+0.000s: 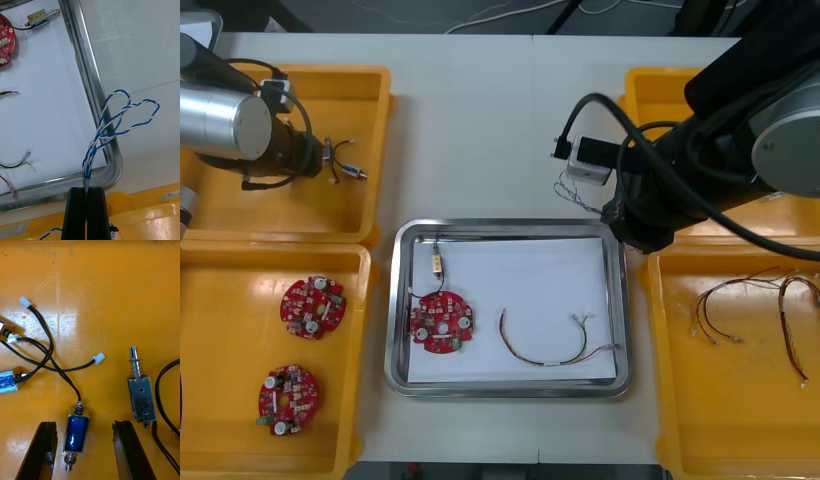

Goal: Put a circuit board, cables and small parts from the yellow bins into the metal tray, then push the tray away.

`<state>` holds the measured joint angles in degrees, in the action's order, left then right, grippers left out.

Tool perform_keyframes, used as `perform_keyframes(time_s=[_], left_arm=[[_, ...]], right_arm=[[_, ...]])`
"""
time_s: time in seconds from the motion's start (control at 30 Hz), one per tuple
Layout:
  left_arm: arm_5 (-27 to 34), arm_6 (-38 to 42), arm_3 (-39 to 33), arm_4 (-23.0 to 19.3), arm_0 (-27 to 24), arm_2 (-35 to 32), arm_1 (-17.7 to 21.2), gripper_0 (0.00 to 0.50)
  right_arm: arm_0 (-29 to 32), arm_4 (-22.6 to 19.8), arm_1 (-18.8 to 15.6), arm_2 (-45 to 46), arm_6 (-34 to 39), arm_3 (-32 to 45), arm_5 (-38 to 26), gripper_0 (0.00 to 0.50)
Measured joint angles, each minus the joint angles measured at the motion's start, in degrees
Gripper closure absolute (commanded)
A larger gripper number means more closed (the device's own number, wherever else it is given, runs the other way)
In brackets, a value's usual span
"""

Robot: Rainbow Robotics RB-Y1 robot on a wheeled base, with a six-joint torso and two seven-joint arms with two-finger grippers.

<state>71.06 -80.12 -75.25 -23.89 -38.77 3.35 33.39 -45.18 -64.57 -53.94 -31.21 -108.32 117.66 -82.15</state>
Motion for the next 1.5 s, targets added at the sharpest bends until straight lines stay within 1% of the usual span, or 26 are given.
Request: perform_keyframes(time_s=[0.23, 0.4, 0.57, 0.73, 0.8, 0.93, 1.0, 1.03, 1.07, 1.2, 1.23, 1.3, 1.33, 1.37, 1.43, 1.5], left_arm=[[-0.16, 0.0, 0.1, 0.0, 0.0, 0.54, -0.01, 0.06], [-0.16, 0.0, 0.47, 0.02, 0.0, 0.54, -0.01, 0.06], [-0.16, 0.0, 0.58, 0.13, -0.01, 0.54, -0.01, 0.06], [-0.16, 0.0, 0.73, 0.61, -0.01, 0.54, -0.02, 0.06], [-0.17, 0.0, 0.79, 0.83, -0.01, 0.54, -0.02, 0.081], [-0.51, 0.0, 0.91, 1.23, -0.01, 0.54, -0.02, 0.093], [-1.07, 0.0, 0.95, 1.58, 0.0, 0.54, -0.02, 0.114], [-1.23, 0.0, 0.96, 1.74, 0.0, 0.54, -0.02, 0.132], [-1.35, 0.0, 0.96, 1.84, 0.0, 0.54, -0.02, 0.138], [-1.81, 0.0, 1.03, 2.65, 0.02, 0.54, -0.02, 0.141], [-2.2, 0.0, 1.07, 2.94, 0.03, 0.54, -0.02, 0.153], [-2.61, 0.0, 1.09, 3.33, 0.03, 0.54, -0.02, 0.213], [-2.62, 0.0, 1.09, 3.35, 0.03, 0.54, -0.02, 0.255], [-2.62, 0.0, 1.09, 3.36, 0.03, 0.54, -0.02, 0.274], [-2.62, 0.0, 1.09, 3.36, 0.04, 0.54, -0.02, 0.283], [-2.62, 0.0, 1.09, 3.36, 0.04, 0.54, -0.02, 0.283]], right_arm=[[-2.13, 3.21, 0.0, -9.98, 0.24, 0.01, 4.06, 0.5], [-4.26, 3.88, 0.3, -15.1, 1.8, 0.0, 4.74, 0.5], [-6.9, 4.75, 1.73, -18.84, 1.9, -0.86, 4.76, 0.5], [-9.81, 6.32, 4.04, -22.61, 1.9, -4.23, 5.93, 0.5], [-10.77, 6.99, 4.91, -24.14, 1.9, -5.7, 6.77, 0.5], [-11.88, 7.96, 6.41, -26.54, 1.89, -8.37, 8.07, 0.5], [-12.0, 8.12, 7.03, -27.02, 1.88, -9.44, 8.12, 0.5], [-12.01, 8.22, 7.31, -27.21, 1.88, -9.87, 8.13, 0.5], [-12.01, 8.35, 7.51, -27.42, 1.87, -10.26, 8.16, 0.5], [-12.02, 9.73, 7.75, -29.11, 1.81, -11.08, 9.33, 0.5], [-12.04, 9.95, 7.75, -29.64, 1.79, -11.31, 9.88, 0.5], [-12.04, 10.25, 7.76, -30.69, 1.75, -12.11, 11.05, 0.5], [-12.05, 10.43, 7.77, -31.16, 1.75, -12.48, 11.53, 0.5], [-12.05, 10.68, 7.78, -31.62, 1.75, -12.83, 11.96, 0.5], [-12.05, 10.98, 7.8, -32.45, 1.75, -13.36, 12.61, 0.5], [-12.06, 11.09, 7.83, -33.1, 1.75, -13.89, 13.07, 0.476]])
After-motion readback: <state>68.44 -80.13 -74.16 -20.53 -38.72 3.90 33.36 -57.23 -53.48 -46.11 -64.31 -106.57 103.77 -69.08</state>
